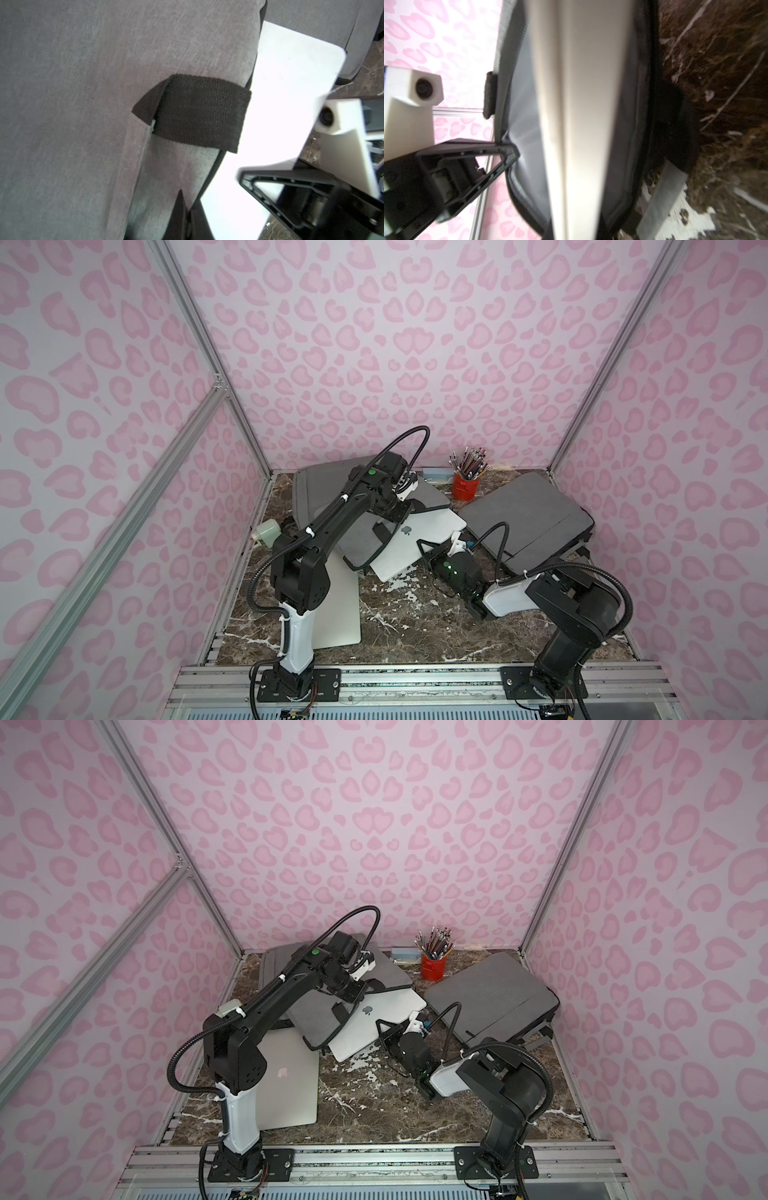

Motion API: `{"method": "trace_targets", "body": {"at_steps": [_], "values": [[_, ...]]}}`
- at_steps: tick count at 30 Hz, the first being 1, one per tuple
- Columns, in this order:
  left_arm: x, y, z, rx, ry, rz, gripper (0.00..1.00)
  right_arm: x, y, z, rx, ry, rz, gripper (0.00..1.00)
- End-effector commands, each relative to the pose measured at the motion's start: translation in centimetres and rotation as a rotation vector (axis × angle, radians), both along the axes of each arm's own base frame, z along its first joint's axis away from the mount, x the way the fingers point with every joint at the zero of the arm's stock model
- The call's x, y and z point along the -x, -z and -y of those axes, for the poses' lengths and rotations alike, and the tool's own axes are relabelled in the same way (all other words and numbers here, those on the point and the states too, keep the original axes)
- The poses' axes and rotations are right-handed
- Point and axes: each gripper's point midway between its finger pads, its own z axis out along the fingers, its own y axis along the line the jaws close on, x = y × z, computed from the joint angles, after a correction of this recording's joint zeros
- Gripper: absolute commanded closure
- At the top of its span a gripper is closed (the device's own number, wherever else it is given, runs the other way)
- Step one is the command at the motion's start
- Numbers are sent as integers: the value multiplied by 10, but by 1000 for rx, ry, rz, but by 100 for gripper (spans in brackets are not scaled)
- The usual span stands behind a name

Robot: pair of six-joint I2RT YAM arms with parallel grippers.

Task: Open the zippered laptop bag and take out the laptop
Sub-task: Take out the laptop from the zippered laptop bag.

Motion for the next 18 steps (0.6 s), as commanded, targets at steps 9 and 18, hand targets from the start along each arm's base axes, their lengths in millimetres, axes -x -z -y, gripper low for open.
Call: {"method": "trace_targets", "body": {"at_steps": [9, 18], "values": [[-18, -3, -14, -116, 68, 104, 98, 36, -38, 38, 85, -124, 68, 100], [-26, 8, -41, -328, 207, 157, 99, 42, -53, 96, 128, -96, 61, 100]]}}
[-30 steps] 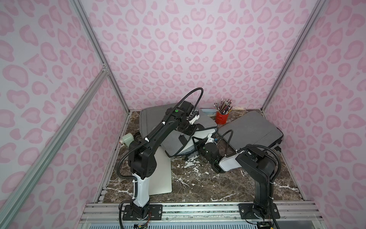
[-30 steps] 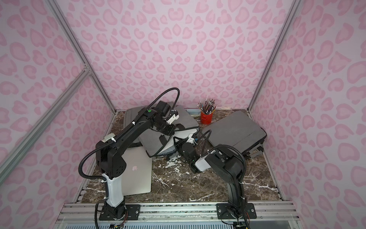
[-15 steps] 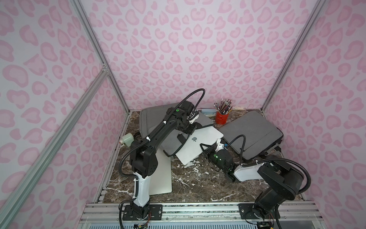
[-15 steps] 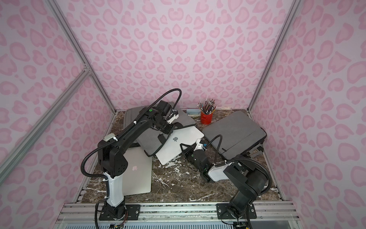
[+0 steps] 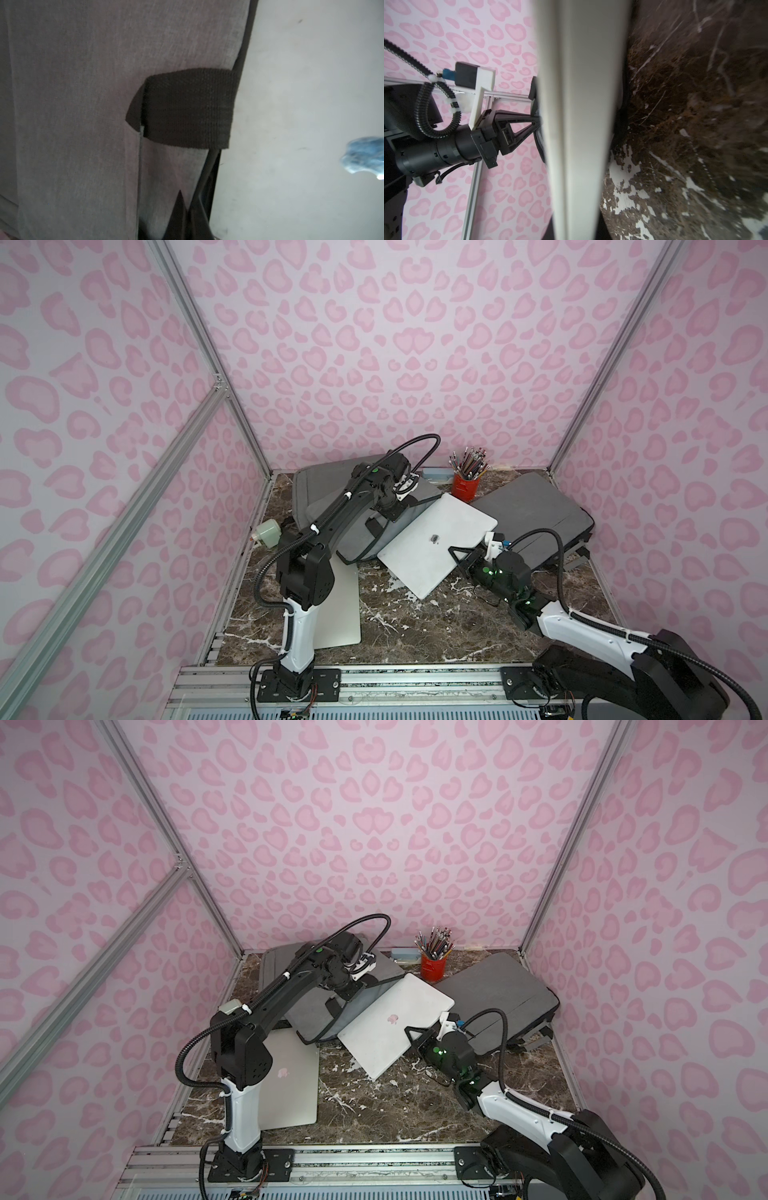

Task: Open the zippered laptop bag and take out the laptop
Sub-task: Take out the laptop from the zippered laptop bag, then place the laptop at the center of the board, then close the bag flap on the zippered laptop bag.

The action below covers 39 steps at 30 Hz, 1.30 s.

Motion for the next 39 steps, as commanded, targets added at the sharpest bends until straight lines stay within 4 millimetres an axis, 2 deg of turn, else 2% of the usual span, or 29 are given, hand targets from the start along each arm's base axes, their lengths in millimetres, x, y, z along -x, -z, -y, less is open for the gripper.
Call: {"method": "trace_targets", "body": {"at_steps": [1, 7, 14, 16, 22, 26, 31, 39], "values": [[-7, 0, -18, -126, 74, 47, 99, 3, -24, 7, -32, -42, 78, 100], [-18, 1, -38, -271, 181, 91, 98, 5, -32, 20, -59, -129, 72, 100], [-30, 3, -64, -359, 298, 109, 98, 12, -24, 28, 12, -281, 37, 100], [-32, 6, -67, -377, 355, 122, 98, 17, -19, 23, 21, -354, 34, 100], [-43, 22, -77, -478, 480, 180, 98, 37, 11, 8, 72, -572, -32, 100], [-44, 25, -80, -465, 528, 191, 98, 44, 25, 4, 89, -625, -58, 100], [-43, 42, -90, -501, 574, 172, 98, 54, 39, -13, 84, -704, -87, 100], [-30, 41, -111, -522, 595, 182, 98, 68, 48, -42, 58, -814, -108, 100]]}}
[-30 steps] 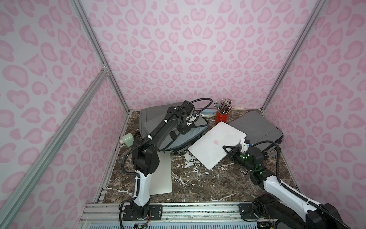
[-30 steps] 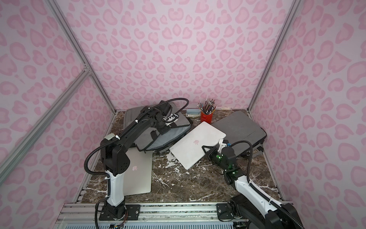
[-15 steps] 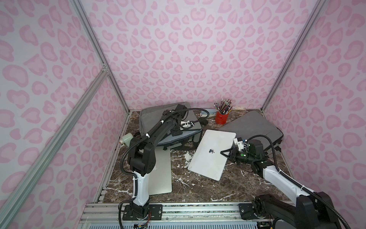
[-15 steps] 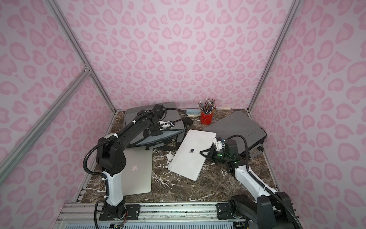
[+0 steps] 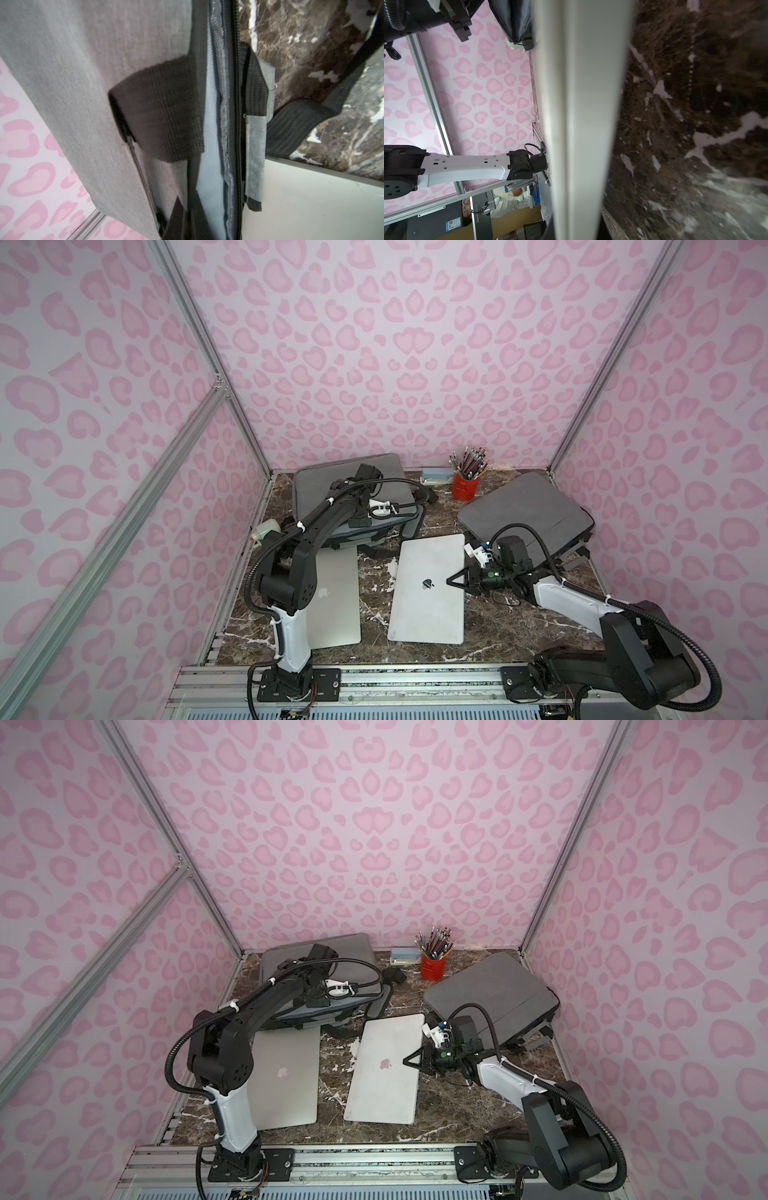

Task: Open the zippered laptop bag and take out the laptop
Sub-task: Close the bag flap on the zippered laptop bag.

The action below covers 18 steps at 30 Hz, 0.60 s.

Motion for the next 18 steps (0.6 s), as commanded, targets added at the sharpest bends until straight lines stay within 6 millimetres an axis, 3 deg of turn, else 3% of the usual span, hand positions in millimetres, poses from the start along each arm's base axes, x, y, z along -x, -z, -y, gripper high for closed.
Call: {"method": "trace_targets", "body": {"at_steps": [1, 6, 10, 15, 18], "values": [[-1, -3, -6, -12, 17, 23, 98, 3, -17, -20, -88, -94, 74, 100], [2, 10, -8, -9, -18, 8, 98, 10, -21, -33, -115, -140, 79, 100], [1, 23, -9, -10, -53, -9, 96, 15, -29, -31, -124, -153, 90, 100], [1, 25, -7, 12, -99, -27, 87, 33, -5, -26, -105, -147, -3, 100], [4, 25, -7, 18, -115, -33, 82, 31, -4, -30, -111, -147, 0, 100]]}}
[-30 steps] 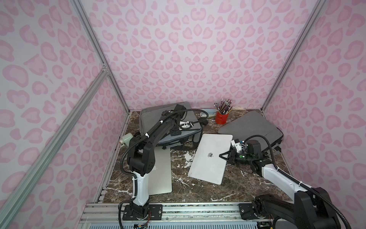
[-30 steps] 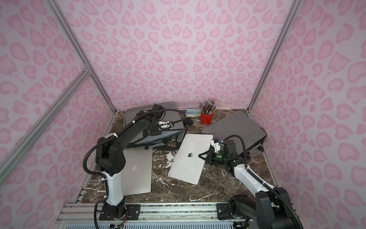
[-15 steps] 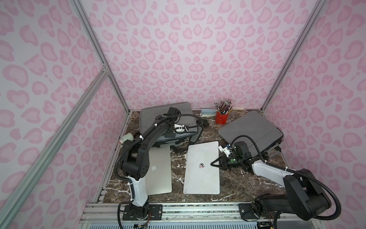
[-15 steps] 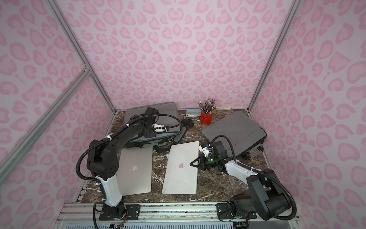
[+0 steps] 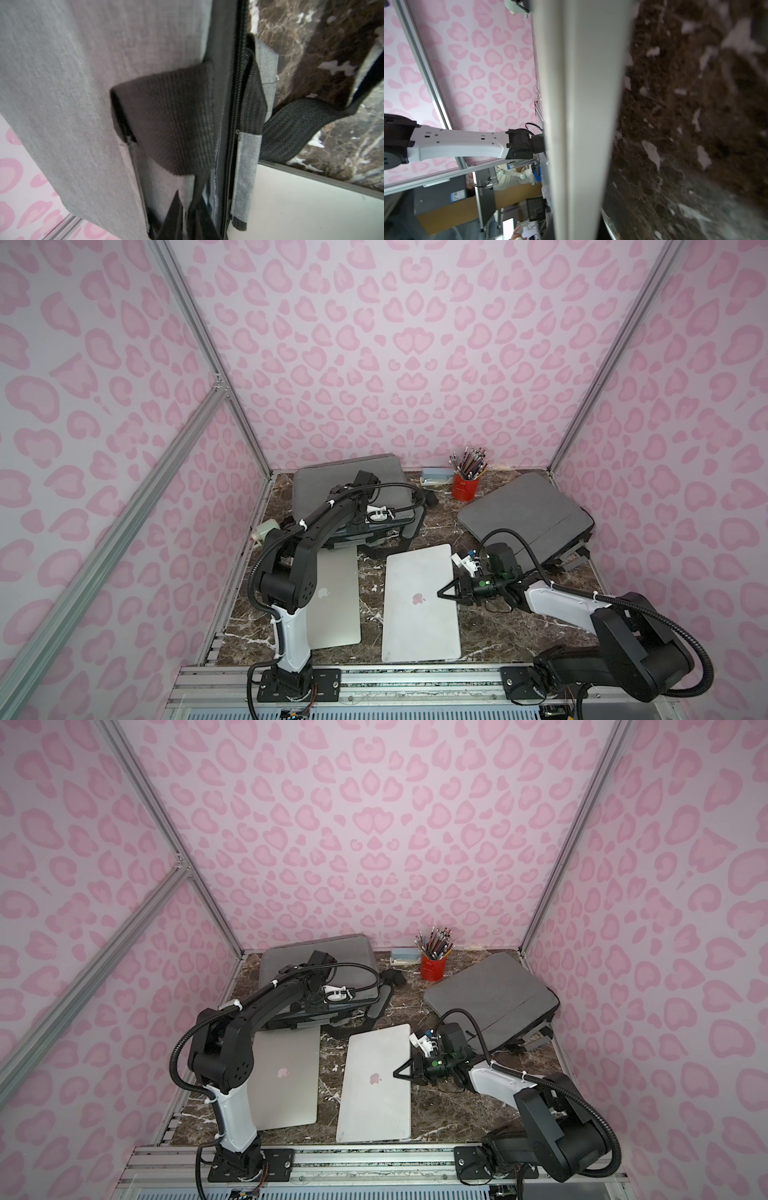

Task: Open the zippered laptop bag and take out the laptop
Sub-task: Close the bag flap on the zippered laptop bag.

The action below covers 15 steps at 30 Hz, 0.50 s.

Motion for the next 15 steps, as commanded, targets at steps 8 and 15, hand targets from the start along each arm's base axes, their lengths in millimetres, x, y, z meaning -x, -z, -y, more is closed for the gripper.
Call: {"method": "trace_targets", "body": {"at_steps": [8, 15], "values": [[6, -14, 1, 30, -65, 11, 66, -17, -19, -33, -126, -55, 70, 100], [20, -42, 17, 185, -134, 2, 31, -37, -15, -48, -169, -39, 65, 100]]}}
